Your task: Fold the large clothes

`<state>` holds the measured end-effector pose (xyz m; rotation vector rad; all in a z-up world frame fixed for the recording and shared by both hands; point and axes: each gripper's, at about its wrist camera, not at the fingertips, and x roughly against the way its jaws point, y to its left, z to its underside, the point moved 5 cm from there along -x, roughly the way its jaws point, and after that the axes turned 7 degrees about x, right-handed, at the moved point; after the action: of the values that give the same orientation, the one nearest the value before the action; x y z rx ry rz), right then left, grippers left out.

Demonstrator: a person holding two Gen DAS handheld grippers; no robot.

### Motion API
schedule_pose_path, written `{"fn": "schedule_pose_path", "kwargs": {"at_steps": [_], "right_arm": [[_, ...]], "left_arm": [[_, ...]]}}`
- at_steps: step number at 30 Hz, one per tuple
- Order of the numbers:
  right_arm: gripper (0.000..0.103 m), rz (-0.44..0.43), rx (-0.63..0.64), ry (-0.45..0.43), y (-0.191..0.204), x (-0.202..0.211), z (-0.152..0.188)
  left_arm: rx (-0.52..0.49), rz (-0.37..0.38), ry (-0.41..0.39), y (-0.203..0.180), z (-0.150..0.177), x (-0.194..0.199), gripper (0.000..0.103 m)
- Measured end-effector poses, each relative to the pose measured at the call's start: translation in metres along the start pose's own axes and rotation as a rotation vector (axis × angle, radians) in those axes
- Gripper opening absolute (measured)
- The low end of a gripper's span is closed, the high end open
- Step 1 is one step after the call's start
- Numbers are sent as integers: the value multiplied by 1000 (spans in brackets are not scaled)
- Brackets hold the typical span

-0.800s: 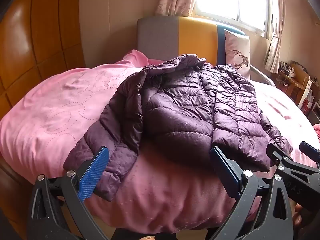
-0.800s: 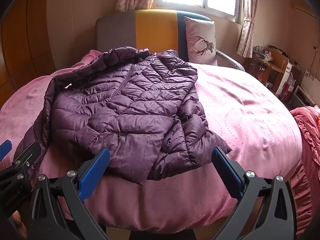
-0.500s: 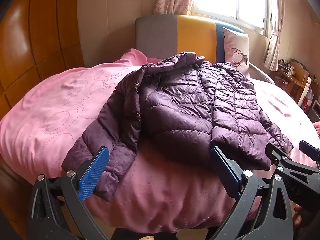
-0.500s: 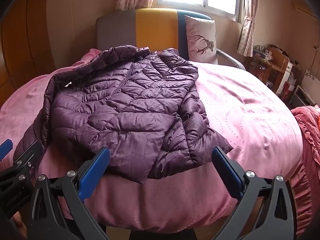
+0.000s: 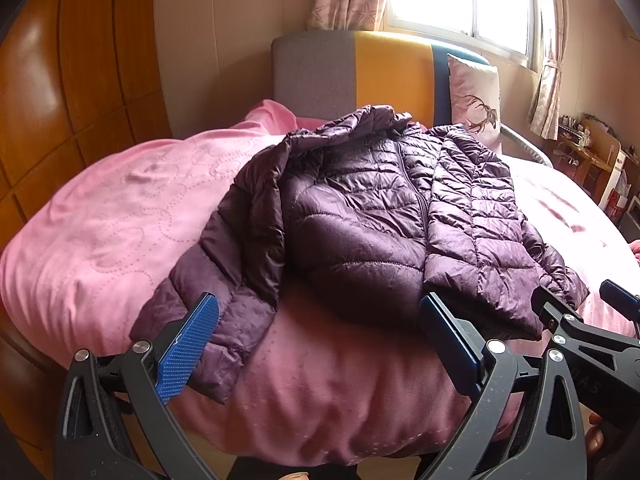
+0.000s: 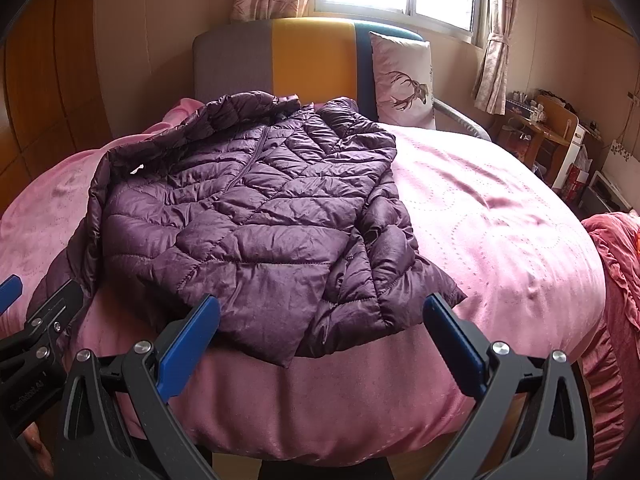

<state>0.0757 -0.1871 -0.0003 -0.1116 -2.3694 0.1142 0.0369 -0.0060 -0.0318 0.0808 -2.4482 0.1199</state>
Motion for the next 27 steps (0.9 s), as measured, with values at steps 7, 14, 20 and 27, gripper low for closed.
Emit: {"fn": "schedule_pose_path", "kwargs": {"at_steps": [7,14,20,27], "right_arm": [[101,1,-15,13,-3,-1,1],[101,1,-33,23,-7,-4,5],[101,10,-53,27,-13,-4,7],[101,10,-58,42,-15,-7,10]], "left_arm": [[-36,10,-13,-9,0,5,99],[-53,17,-4,-13,1,4,99],[-96,35,-4,-26,5,5,99],[-115,47,6,-31,8,3,99]]}}
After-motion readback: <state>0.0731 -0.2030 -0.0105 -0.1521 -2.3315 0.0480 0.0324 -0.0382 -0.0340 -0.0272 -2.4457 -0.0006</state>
